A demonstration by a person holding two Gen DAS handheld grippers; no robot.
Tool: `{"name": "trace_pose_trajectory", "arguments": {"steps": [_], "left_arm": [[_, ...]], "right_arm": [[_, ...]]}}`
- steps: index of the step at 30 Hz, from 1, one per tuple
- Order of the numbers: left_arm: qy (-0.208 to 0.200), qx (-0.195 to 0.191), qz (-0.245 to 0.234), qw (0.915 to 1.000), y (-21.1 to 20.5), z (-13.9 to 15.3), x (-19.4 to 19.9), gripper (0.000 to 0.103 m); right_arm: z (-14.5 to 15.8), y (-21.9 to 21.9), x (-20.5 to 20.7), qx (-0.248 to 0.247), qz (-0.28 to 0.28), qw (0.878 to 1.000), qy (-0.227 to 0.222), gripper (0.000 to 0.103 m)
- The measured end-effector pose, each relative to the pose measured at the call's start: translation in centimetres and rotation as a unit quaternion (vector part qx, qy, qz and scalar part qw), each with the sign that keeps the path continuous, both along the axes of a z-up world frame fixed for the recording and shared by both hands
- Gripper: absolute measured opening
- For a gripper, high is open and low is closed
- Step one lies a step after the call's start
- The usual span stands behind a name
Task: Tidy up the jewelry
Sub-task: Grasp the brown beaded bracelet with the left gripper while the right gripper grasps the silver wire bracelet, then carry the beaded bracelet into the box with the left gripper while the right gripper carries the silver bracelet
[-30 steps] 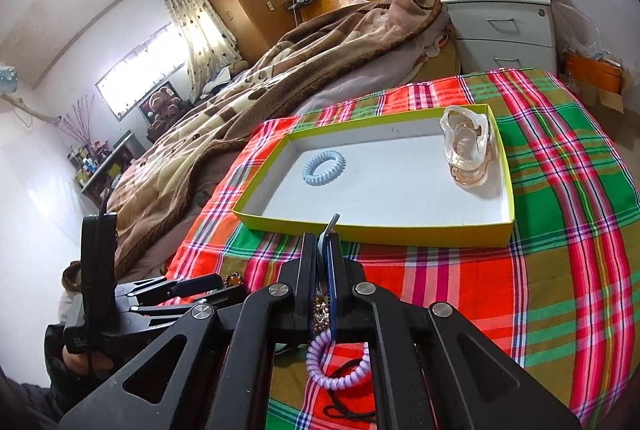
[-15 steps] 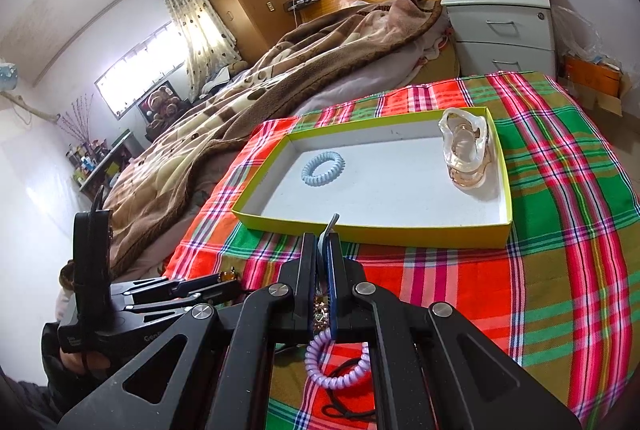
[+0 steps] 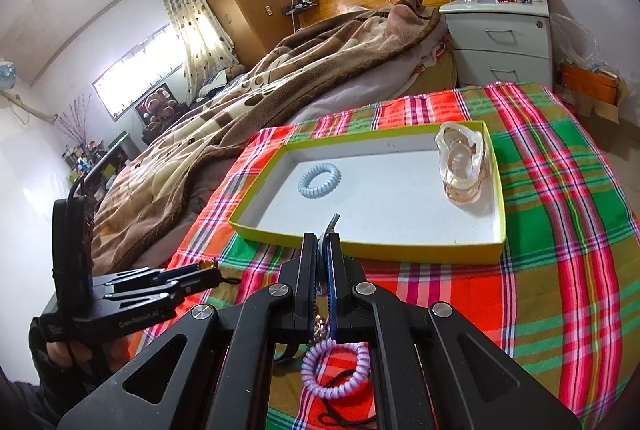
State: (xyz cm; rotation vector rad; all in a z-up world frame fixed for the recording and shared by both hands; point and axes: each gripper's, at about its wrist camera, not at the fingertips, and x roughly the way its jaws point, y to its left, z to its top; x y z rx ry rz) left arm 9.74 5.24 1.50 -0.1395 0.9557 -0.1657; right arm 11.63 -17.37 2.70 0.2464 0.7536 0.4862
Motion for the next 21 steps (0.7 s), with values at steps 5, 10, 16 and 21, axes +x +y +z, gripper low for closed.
{"name": "trace_pose_trajectory", "arguments": {"steps": [5, 10, 16, 21], "left_arm": [[-0.013, -0.005, 0.002, 0.9999, 0.3, 1.3, 1.0, 0.028], [-0.018, -0.009, 0.002, 0.9998, 0.4, 2.1, 2.7, 0.028], [-0.022, -0.006, -0.004, 0.9997, 0.0, 2.7, 5.4, 0.028], [-0.019, -0.005, -0.008, 0.9998, -0.3, 2.5, 7.8, 0.028]], "right_arm": [[0.7, 0.1, 0.9, -0.007, -0.004, 1.000, -0.008, 0.004], [1.5, 0.3, 2.3, -0.020, -0.008, 1.000, -0.015, 0.004], [1.5, 0.9, 5.0, -0.052, -0.020, 0.998, -0.019, 0.004], [0.7, 1.3, 7.8, -0.057, -0.025, 0.998, -0.001, 0.004]]}}
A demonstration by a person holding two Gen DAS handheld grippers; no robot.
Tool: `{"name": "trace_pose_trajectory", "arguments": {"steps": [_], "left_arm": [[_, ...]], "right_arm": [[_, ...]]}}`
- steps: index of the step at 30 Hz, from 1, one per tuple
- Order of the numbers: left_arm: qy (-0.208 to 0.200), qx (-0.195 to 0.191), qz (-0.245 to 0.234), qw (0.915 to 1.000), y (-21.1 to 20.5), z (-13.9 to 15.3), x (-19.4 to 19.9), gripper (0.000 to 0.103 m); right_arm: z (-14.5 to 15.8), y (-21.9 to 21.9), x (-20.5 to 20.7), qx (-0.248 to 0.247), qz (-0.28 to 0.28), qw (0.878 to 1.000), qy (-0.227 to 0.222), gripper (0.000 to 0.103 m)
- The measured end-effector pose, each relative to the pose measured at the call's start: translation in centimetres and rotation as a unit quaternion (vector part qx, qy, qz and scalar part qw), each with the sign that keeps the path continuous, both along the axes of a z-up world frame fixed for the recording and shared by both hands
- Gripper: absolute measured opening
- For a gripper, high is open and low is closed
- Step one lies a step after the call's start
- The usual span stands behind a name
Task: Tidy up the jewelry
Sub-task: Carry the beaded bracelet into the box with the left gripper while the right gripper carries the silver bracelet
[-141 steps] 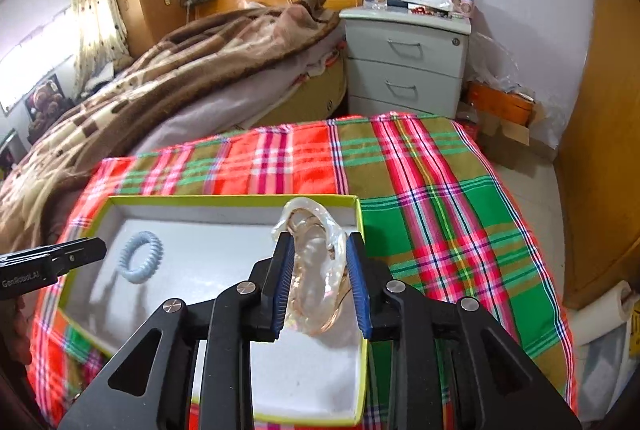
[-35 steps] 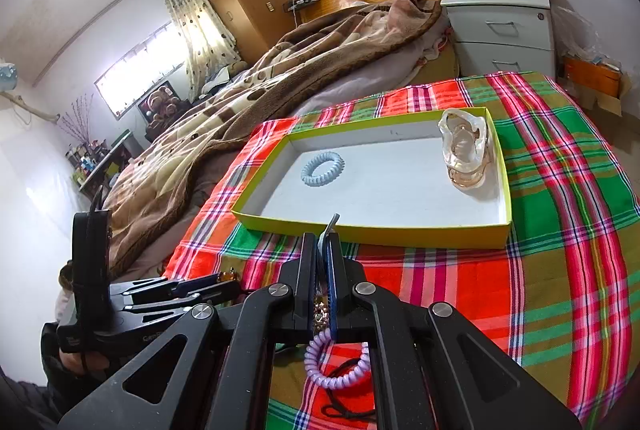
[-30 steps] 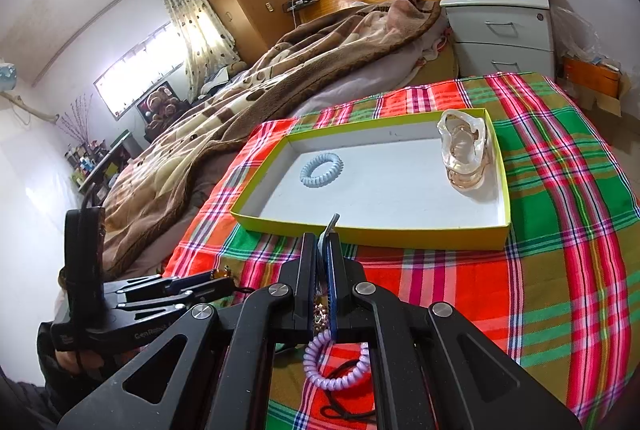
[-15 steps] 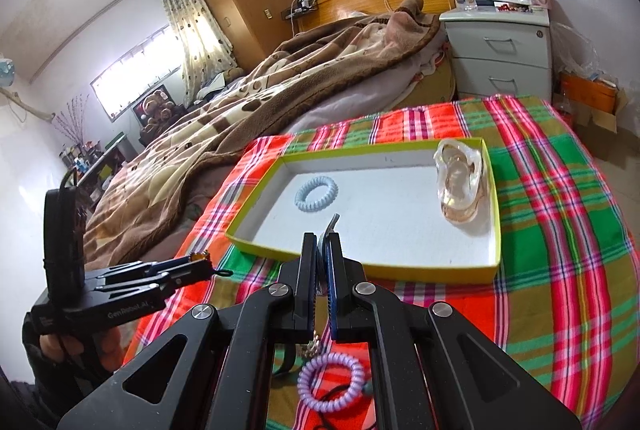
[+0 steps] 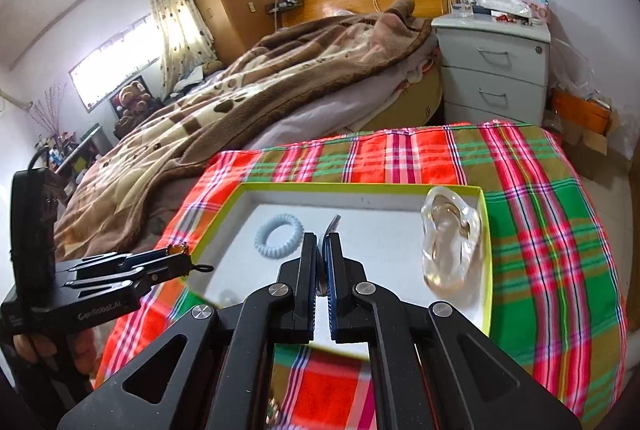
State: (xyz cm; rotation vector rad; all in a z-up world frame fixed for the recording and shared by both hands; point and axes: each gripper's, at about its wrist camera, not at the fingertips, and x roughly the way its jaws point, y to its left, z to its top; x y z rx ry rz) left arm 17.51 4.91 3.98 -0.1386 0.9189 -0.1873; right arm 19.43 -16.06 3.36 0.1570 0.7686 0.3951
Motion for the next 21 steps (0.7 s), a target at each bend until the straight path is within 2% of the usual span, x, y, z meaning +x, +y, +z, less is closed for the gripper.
{"name": "trace_pose_trajectory", "arguments": {"steps": [7, 21], "left_arm": [[0.016, 0.014, 0.004, 0.9998, -0.2, -1.5, 3.1, 0.028], [0.029, 0.033, 0.014, 0.9989, -0.1, -3.4, 7.0, 0.028]], "right_arm": [[-1.7, 0.9, 3.5, -0.003, -0.005, 1.000, 0.029, 0.004], [-3.3, 2.4, 7.5, -0.031, -0.005, 0.999, 0.039, 0.004]]}}
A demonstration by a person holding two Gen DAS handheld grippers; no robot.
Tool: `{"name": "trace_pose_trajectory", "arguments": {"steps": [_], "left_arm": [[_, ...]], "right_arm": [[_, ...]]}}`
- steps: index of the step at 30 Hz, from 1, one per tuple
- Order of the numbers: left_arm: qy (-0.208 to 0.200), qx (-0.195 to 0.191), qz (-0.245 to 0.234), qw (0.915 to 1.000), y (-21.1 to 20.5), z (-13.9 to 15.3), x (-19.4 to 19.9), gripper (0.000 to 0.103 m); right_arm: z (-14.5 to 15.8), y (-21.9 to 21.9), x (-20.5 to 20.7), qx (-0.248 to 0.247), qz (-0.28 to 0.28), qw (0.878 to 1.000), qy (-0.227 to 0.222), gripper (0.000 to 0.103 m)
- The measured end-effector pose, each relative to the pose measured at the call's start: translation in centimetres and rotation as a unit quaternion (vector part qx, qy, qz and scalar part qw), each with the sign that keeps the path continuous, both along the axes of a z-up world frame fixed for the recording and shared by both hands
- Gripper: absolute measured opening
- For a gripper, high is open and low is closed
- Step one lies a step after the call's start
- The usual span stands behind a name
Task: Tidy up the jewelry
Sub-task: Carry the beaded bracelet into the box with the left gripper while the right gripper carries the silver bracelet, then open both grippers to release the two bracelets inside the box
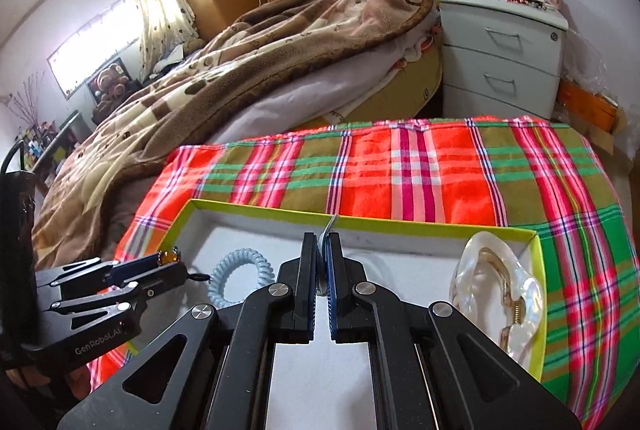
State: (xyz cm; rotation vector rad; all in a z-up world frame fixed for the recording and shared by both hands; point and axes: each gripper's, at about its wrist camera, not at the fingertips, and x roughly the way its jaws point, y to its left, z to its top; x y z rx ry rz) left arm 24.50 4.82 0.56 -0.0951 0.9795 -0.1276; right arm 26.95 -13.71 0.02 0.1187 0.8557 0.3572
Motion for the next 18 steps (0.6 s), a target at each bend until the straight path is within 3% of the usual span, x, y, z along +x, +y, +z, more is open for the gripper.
{"name": "trace_pose_trajectory", "arguments": {"steps": [18], "left_arm": [[0.015, 0.005, -0.005, 0.9999, -1.0, -1.0, 0.6, 0.030]], "right_arm": [[-1.6, -0.2, 0.1, -0.038, -0.005, 0.999, 0.020, 0.005]]}}
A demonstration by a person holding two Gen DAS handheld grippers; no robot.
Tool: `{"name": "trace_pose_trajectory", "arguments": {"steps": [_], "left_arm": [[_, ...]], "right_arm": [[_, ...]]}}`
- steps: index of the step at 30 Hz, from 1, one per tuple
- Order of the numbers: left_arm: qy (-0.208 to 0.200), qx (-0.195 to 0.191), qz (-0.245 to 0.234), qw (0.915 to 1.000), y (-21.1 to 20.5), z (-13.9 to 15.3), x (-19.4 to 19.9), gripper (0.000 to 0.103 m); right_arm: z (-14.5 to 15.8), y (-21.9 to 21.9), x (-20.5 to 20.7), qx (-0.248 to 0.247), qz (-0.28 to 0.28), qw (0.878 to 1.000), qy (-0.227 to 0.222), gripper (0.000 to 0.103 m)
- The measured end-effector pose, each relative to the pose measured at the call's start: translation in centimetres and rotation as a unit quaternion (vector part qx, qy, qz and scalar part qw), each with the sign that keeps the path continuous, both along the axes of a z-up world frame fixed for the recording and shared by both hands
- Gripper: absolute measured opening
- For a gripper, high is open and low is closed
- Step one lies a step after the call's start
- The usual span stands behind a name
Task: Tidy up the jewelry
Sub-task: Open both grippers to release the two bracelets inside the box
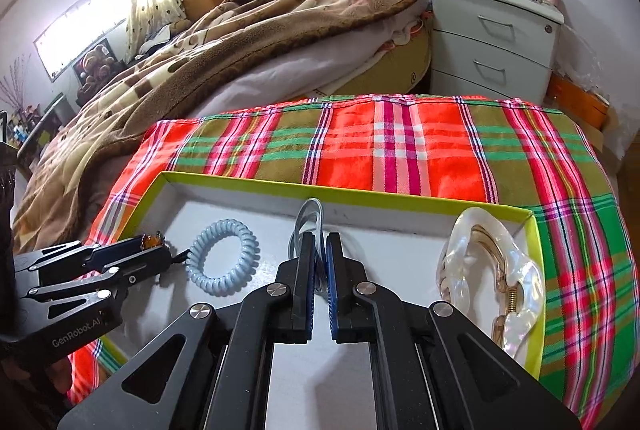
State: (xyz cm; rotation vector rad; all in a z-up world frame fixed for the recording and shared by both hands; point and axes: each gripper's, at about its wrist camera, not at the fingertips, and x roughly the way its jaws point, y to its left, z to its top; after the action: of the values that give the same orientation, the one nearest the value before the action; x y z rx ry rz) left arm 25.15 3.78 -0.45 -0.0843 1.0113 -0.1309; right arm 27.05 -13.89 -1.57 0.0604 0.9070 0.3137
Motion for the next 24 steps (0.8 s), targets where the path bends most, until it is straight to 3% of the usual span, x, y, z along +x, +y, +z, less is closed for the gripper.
{"name": "trace_pose_trajectory", "arguments": {"steps": [13, 17, 24], "left_arm": [[0.002, -0.005, 0.002, 1.0000, 0.03, 0.03, 0.16, 0.034], [0.002, -0.015, 0.001, 0.9999, 0.19, 0.20, 0.11, 0.036], [-0.002, -0.019, 0.000, 0.9998, 0.07, 0.74, -0.40, 0.042]], "right_arm": [[0.03, 0.09, 0.10, 0.003, -0.003, 1.000, -0.002, 0.013], [0.25, -0.03, -0.03, 0.007, -0.007, 1.000, -0.004, 0.027], [0.71, 0.01, -0.59, 0.009, -0.007, 1.000, -0.009, 0.031]]}}
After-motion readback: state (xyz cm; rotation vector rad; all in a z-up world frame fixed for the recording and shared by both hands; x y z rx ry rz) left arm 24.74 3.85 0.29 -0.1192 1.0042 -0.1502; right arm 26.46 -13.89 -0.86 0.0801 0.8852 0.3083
